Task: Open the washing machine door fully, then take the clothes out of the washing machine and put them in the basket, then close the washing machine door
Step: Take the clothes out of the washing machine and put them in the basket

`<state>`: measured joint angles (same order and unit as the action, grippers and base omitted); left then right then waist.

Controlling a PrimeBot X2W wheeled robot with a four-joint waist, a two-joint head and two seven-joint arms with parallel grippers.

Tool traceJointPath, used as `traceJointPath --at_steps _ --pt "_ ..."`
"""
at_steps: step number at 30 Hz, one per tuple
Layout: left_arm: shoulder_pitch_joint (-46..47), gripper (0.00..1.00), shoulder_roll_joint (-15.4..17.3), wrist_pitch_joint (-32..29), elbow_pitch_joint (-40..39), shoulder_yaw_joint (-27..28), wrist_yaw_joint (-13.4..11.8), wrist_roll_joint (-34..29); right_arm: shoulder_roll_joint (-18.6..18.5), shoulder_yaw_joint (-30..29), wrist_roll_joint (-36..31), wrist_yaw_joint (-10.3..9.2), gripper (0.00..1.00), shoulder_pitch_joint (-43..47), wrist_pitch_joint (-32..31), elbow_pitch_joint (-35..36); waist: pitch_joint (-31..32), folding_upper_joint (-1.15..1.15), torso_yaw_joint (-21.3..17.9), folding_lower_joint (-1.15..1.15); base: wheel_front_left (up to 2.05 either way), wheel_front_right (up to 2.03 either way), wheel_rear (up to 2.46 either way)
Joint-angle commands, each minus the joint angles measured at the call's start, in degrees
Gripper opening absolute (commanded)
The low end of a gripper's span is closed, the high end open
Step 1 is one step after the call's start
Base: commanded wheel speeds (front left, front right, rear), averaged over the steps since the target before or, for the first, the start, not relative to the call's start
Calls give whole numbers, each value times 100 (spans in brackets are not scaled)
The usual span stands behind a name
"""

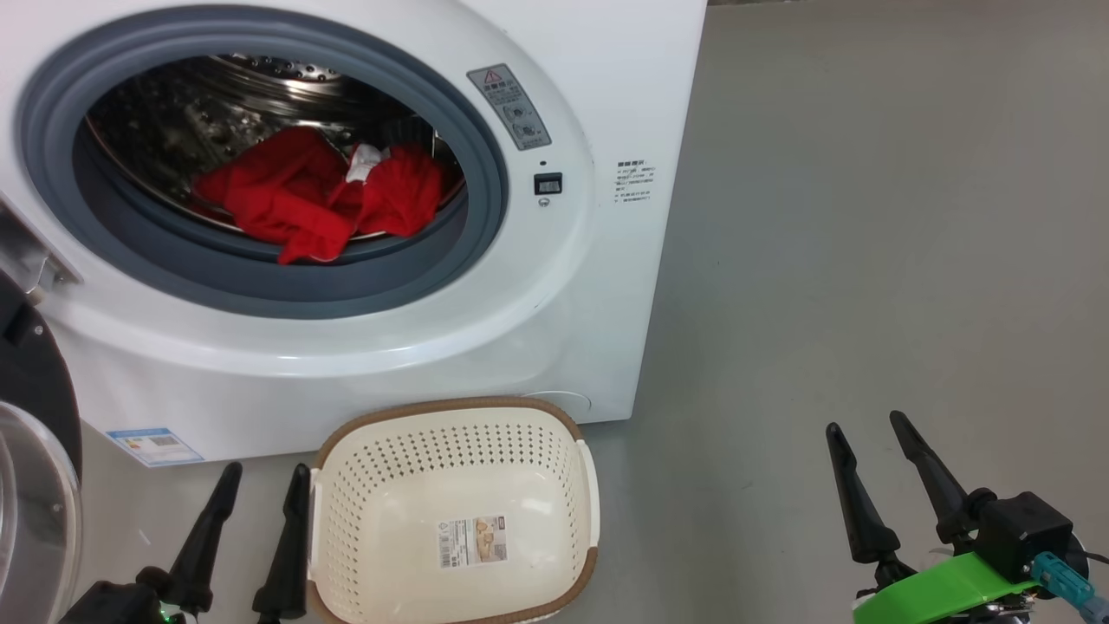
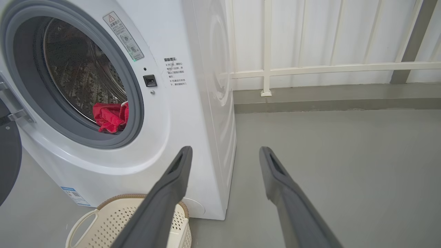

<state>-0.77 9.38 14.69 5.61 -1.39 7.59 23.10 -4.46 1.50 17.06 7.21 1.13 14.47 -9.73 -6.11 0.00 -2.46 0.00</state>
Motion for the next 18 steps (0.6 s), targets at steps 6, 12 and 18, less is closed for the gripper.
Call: traceJointPath --at_steps 6,12,18 --pt "219 100 66 31 -102 238 -10 -52 -37 161 -33 28 100 -134 52 125 -18 0 8 0 0 0 0" --pt "235 100 72 31 -92 246 -10 -53 -28 164 -41 28 100 -143 52 125 -35 0 14 0 0 0 0" --pt "239 100 76 31 -103 264 -10 -48 -13 159 -50 28 100 -146 52 132 -65 0 11 0 0 0 0"
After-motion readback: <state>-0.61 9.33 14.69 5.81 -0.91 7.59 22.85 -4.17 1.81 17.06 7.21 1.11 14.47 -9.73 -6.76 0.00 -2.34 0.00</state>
